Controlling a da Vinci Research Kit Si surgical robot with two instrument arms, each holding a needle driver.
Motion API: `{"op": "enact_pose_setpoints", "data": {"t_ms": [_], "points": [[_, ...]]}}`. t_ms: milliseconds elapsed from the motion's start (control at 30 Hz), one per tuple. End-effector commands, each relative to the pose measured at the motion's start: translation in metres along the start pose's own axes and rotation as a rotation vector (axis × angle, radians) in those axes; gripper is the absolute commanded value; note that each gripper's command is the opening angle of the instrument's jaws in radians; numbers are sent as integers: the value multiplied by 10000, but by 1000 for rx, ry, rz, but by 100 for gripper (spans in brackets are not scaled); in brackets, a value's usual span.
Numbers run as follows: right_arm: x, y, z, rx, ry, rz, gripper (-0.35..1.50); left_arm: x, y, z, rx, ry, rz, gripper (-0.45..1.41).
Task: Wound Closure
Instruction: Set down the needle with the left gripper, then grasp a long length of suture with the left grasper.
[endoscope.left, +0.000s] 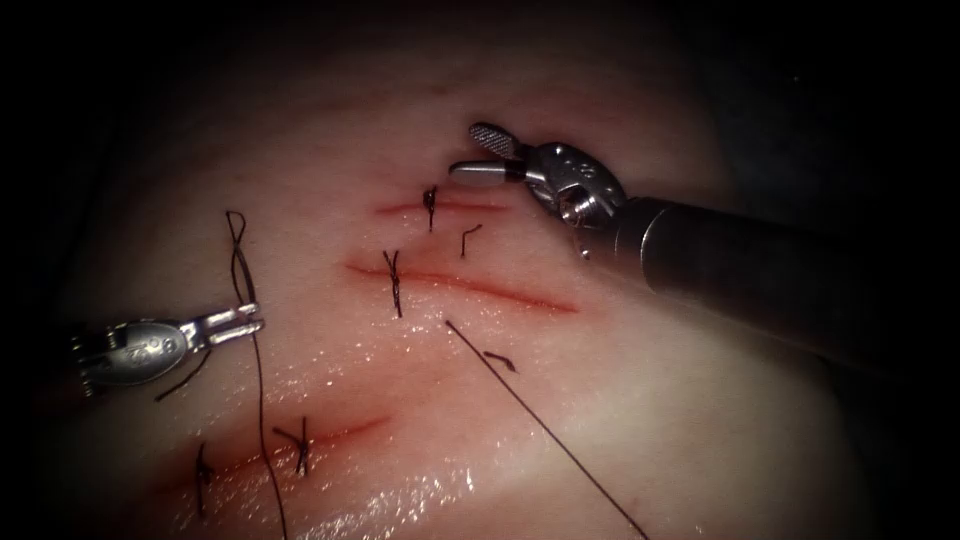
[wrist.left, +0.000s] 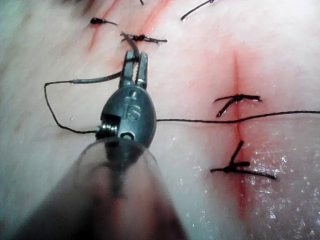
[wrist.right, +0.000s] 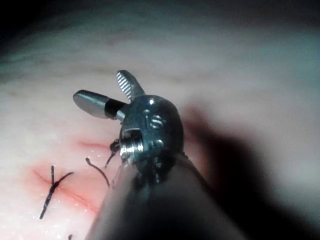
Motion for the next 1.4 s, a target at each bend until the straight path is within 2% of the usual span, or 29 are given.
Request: {"op": "enact_pose_setpoints", "data": {"t_ms": [33,67,200,233,300,367,400,500,533,567,600,667,733,833,867,933,1033,1067,1167,1267,1400], "points": [[23,10,-3,7,0,14,147,-8,-8,9,11,-16,12,-45],[36,16,-15,15,3,26,145,-13,-17,13,20,-35,20,-45],[55,25,-40,38,4,44,133,-21,-39,23,43,-64,34,-45],[60,29,-54,48,-8,-36,111,-26,-51,30,64,-90,38,-45],[62,30,-64,57,-34,-176,83,-30,-62,37,75,-101,38,-45],[63,31,-70,60,-37,-450,86,-35,-72,47,92,-112,32,-45],[63,33,-73,50,10,-544,88,-40,-81,57,105,-117,27,-45],[64,35,-75,48,43,-664,88,-46,-93,73,114,-124,15,-45],[64,35,-75,49,40,-665,89,-49,-97,78,122,-129,-4,-40],[63,35,-75,50,35,-666,94,-52,-100,82,133,-136,-28,-28],[63,34,-74,49,35,-672,113,-56,-102,88,154,-147,-81,2],[63,34,-72,47,35,-654,136,-62,-103,92,184,-155,-161,51],[61,34,-72,47,35,-650,145,-66,-101,93,193,-156,-192,81],[57,34,-73,51,34,-637,147,-64,-93,87,193,-161,-199,111],[55,34,-73,52,35,-633,147,-59,-86,81,195,-165,-197,116],[53,34,-74,56,27,-631,147,-50,-77,73,195,-174,-195,118],[48,36,-74,59,23,-620,147,-31,-57,57,184,-206,-171,108],[44,38,-75,62,19,-618,145,-18,-44,54,141,-210,-136,79],[40,39,-77,69,9,-614,145,-1,-18,56,117,-214,-67,44],[36,41,-80,77,-1,-614,141,13,13,69,65,-202,29,32],[34,44,-85,84,-7,-612,138,22,59,99,11,-199,118,34]]}}
